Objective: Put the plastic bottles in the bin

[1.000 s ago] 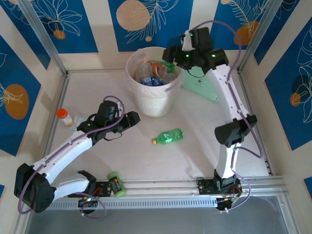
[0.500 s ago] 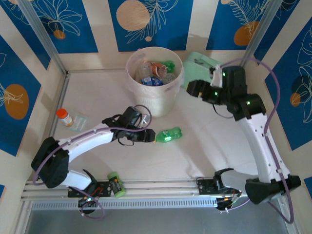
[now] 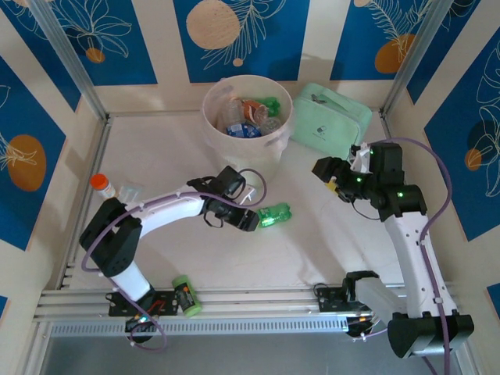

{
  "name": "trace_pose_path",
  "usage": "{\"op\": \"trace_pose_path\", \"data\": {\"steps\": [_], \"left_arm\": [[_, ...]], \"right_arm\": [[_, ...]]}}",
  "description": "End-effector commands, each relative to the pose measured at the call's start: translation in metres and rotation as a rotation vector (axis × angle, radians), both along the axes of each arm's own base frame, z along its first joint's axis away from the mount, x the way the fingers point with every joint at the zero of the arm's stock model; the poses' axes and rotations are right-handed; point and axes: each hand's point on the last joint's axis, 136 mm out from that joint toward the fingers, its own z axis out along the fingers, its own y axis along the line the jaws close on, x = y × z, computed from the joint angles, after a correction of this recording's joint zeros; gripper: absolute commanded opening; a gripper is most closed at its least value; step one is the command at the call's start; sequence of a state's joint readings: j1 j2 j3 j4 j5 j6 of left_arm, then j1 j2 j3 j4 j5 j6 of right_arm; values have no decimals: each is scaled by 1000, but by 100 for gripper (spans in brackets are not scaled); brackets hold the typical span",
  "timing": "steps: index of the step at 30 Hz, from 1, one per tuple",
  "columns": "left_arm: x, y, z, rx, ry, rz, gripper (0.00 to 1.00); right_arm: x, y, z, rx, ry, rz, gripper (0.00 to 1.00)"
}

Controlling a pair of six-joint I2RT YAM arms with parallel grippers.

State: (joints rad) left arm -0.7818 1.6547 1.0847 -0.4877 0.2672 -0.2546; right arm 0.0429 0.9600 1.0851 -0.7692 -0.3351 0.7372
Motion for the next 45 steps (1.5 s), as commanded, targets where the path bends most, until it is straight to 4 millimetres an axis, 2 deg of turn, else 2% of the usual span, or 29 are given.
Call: {"op": "trace_pose_path", "data": {"steps": [1, 9, 15, 20, 30, 33, 36, 41, 45], "left_arm": [[1, -1, -8, 38, -32, -58, 76], [-2, -16, -24, 24, 11, -129, 70], [-7, -22, -28, 25, 28, -164, 61], [-11, -24, -29, 34, 32, -176, 49], [-21, -28, -21, 26, 14, -194, 24], [-27, -30, -8, 18, -23, -208, 21], [-33, -29, 13, 23, -93, -225, 19], [-29, -17, 64, 17, -266, -176, 15], [-23, -3, 111, -30, -365, -88, 15]], "right_arm": [[-3, 6, 8, 62, -12, 26, 77], [-5, 4, 6, 68, -2, 21, 77], [-5, 3, 4, 73, 1, 15, 77], [-6, 2, 4, 74, -1, 11, 76], [-6, -4, 10, 76, -18, -8, 75], [-5, -4, 13, 88, -21, -9, 74], [-5, -2, 14, 101, -12, 8, 75], [-6, 7, 8, 131, 47, 66, 79], [-8, 12, 21, 126, 15, 87, 82]]}}
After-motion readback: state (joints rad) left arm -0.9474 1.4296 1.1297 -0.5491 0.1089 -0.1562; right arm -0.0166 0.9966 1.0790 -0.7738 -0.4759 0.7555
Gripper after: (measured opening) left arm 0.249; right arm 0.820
